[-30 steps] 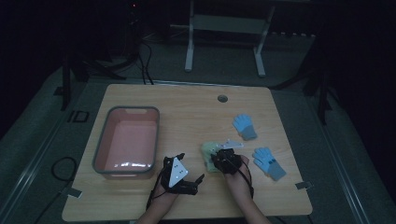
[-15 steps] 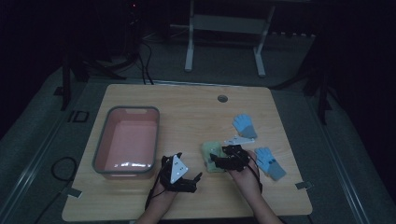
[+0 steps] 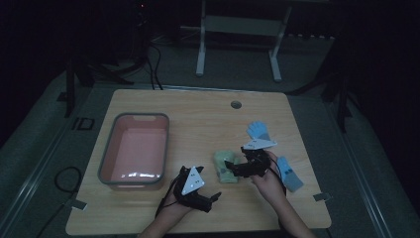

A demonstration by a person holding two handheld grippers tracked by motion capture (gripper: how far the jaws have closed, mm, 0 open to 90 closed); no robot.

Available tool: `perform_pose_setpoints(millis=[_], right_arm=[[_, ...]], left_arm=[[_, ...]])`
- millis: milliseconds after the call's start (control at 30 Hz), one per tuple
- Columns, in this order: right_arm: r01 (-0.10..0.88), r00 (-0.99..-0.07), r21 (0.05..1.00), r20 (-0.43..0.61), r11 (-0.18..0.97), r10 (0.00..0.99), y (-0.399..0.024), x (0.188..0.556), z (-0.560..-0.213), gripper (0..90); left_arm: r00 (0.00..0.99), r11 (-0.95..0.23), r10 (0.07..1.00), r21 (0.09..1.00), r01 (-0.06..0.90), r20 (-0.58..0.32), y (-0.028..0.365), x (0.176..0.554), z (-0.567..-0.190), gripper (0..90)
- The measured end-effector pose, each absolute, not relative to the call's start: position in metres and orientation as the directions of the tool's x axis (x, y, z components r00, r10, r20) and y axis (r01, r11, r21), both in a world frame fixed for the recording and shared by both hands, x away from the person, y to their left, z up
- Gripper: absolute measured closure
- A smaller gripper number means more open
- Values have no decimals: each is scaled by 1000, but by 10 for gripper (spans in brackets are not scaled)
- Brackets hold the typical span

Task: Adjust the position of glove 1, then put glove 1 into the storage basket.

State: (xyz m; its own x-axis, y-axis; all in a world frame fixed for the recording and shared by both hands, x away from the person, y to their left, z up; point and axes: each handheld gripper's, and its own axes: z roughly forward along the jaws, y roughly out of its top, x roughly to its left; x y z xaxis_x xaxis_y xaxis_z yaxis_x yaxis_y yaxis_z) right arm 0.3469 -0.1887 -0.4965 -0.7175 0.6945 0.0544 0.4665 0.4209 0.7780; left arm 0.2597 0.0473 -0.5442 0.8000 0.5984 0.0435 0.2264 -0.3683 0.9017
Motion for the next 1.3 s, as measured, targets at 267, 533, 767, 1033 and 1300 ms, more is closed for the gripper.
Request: perform_pose_setpoints(millis=[267, 533, 767, 1033, 1300], right_arm=[[505, -728, 766, 131, 397, 673, -202, 363, -487, 154], [485, -752, 760, 110, 433, 650, -196, 382, -490, 379], [536, -759, 720, 184, 440, 625, -184, 395, -509, 394], [600, -740, 643, 219, 477, 636, -179, 399, -537, 344], [635, -736, 611, 292, 472, 611, -181, 402, -547, 394]], left_arm=[[844, -439, 531, 876, 201, 72, 34, 272, -540, 5], [882, -512, 451, 849, 130, 138, 15, 284, -539, 156], [901, -569, 387, 820, 65, 198, 4, 293, -540, 280], [916, -662, 320, 749, 33, 243, -8, 303, -551, 398], [882, -736, 284, 675, -50, 376, -15, 299, -560, 500]])
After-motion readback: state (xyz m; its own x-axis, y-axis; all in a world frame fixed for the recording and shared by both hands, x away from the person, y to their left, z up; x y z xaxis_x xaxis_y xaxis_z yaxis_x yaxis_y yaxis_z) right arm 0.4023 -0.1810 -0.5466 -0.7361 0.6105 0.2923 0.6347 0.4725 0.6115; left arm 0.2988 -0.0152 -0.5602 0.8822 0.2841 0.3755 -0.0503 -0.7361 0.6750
